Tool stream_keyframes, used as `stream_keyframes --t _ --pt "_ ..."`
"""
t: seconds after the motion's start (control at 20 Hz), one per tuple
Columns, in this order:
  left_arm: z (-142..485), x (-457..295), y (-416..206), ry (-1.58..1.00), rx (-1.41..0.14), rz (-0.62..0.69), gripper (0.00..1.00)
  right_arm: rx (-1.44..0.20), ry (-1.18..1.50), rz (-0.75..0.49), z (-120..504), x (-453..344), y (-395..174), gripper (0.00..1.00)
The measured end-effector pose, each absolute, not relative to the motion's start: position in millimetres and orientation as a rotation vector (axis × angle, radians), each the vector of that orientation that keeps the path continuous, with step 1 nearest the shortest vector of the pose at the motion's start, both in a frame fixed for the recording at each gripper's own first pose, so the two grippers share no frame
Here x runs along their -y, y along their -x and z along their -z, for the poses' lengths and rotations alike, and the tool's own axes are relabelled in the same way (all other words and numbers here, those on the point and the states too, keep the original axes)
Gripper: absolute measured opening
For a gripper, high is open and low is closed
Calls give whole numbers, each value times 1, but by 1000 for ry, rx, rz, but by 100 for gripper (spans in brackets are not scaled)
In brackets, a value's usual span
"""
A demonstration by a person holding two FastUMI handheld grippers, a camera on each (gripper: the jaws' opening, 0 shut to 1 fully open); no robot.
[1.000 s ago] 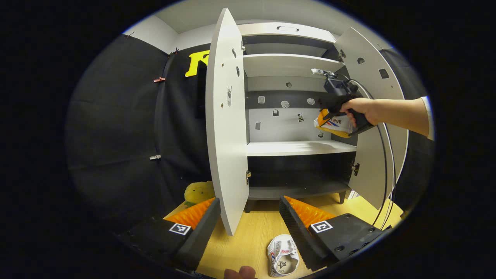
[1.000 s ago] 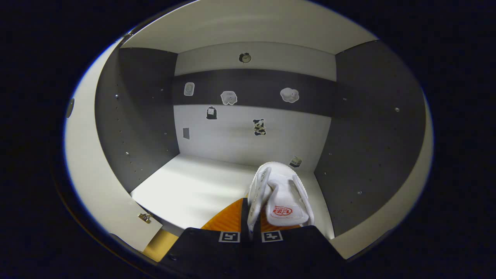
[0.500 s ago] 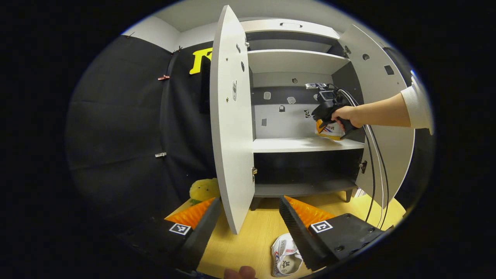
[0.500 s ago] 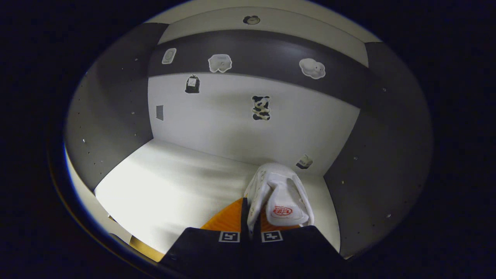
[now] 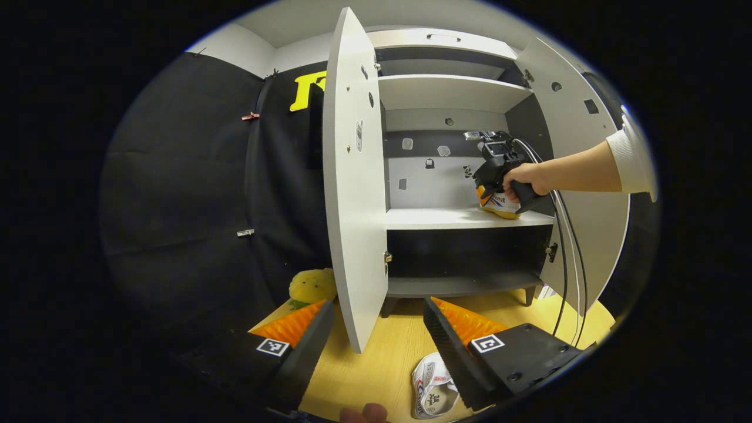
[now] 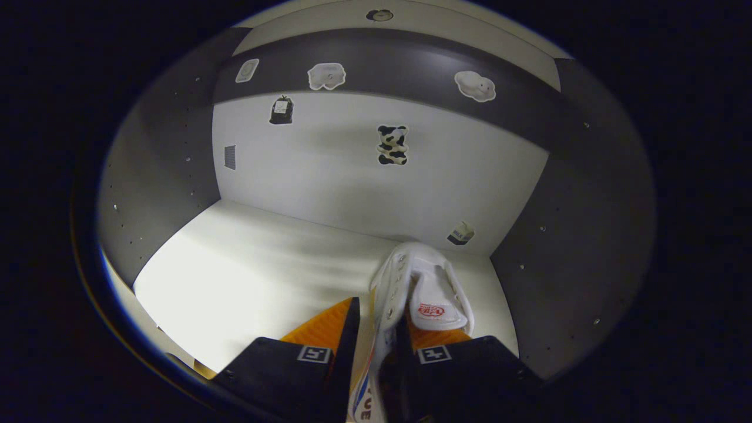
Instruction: Grab one shoe with the right hand and put it into the shoe cabinet, grab the other shoe with the left hand and put it into the shoe cabinet; then close the right door with the right hand and the left door with the left hand.
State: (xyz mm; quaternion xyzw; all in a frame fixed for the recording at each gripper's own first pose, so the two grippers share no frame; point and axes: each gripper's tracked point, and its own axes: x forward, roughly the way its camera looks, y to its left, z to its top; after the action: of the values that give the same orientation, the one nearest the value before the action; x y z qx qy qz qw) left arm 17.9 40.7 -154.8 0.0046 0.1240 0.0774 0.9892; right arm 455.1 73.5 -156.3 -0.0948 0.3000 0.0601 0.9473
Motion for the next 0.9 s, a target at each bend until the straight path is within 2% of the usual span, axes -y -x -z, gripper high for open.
stream_keyframes --t 0.05,0.1,0.15,0.2,0.25,0.3,0.35,0.65,0.9 --pt "154 -40 -18 -7 -245 -152 96 -611 191 -132 152 -75 -448 53" --pt "153 -38 -18 -5 -241 -148 96 -604 182 -142 148 -77 -441 54" --pt "152 -37 -18 -2 -238 -145 96 -592 167 -152 141 -79 -435 64" --pt "150 -36 -17 0 -234 -141 96 -575 149 -160 133 -81 -428 70" --pt "150 -35 -15 1 -230 -138 96 -560 126 -173 126 -84 -420 82" --pt "149 -34 -14 4 -227 -132 96 -545 109 -185 117 -86 -411 87" --pt "150 -32 -13 5 -224 -127 96 -518 107 -184 109 -84 -403 98" --pt "158 -30 -2 3 -219 -94 96 -320 40 -223 44 -87 -329 99" --pt "189 -24 13 17 -252 -42 96 -163 23 -254 16 -83 -234 98"
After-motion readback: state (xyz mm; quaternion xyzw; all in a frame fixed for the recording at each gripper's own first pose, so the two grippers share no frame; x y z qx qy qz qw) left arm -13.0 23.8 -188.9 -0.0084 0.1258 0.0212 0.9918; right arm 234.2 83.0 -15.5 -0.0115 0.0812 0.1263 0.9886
